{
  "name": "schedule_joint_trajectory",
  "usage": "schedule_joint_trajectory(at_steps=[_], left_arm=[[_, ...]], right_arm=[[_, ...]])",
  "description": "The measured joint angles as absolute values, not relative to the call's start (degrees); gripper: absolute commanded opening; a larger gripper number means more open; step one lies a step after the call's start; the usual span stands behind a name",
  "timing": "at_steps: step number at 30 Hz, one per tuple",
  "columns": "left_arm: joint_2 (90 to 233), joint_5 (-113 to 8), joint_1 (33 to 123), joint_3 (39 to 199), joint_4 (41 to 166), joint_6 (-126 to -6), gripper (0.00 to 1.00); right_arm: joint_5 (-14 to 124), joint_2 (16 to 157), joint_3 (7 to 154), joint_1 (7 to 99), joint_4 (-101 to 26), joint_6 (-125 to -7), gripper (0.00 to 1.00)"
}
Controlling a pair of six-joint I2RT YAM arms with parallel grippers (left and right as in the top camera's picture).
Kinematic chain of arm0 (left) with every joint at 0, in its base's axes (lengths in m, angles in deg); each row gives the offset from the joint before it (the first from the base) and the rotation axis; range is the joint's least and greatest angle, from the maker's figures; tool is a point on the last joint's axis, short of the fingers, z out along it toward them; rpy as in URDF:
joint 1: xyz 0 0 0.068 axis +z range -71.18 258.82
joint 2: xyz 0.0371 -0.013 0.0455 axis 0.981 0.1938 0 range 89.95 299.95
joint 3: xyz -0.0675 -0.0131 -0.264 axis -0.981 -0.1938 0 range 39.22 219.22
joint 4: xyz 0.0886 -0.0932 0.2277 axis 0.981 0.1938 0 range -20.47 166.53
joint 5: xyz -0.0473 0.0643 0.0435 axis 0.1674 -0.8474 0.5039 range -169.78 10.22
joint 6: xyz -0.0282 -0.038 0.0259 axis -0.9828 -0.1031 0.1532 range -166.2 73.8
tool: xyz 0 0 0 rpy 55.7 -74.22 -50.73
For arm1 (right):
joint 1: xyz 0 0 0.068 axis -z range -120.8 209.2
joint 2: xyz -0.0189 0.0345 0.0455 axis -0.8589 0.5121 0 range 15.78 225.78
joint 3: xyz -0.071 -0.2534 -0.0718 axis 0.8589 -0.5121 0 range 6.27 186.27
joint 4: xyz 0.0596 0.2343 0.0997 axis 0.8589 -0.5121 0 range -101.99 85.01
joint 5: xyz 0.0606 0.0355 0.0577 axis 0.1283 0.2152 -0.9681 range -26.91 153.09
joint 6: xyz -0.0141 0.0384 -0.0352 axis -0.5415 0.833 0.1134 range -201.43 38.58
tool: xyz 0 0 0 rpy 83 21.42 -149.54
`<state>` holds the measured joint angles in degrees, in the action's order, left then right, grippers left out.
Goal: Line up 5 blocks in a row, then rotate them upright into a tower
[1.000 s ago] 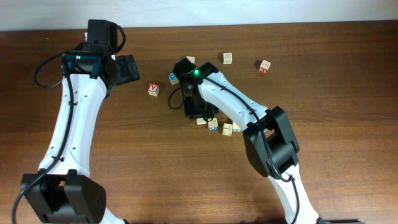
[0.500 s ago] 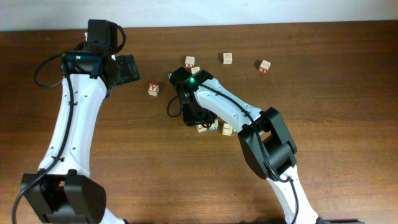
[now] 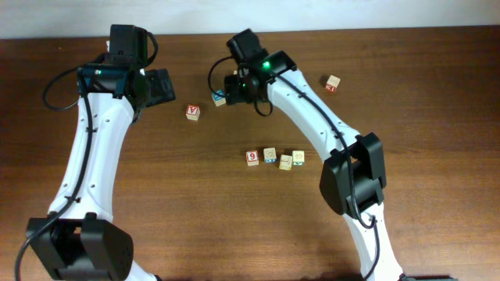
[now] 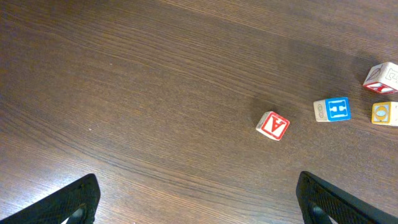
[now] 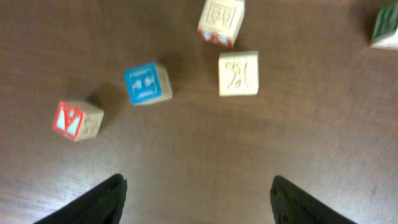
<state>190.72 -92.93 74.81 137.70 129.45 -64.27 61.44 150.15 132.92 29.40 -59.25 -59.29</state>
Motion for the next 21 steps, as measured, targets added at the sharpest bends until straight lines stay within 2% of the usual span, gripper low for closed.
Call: schedule_joint_trajectory(at_steps=[8, 16, 21], left_arm=[[190.7, -93.0, 74.8, 137.7, 129.5, -64.3, 0.99], [190.7, -92.9, 74.8, 137.7, 129.5, -64.3, 0.99], [190.7, -92.9, 74.8, 137.7, 129.5, -64.3, 0.99]], right_arm=[[61.3, 150.8, 132.9, 29.2, -46.8, -70.2, 0.76], [61.7, 160.5, 133.1, 25.7, -40.8, -74.4, 0.75], [62.1, 162.7, 133.1, 25.7, -38.8, -75.0, 0.59]])
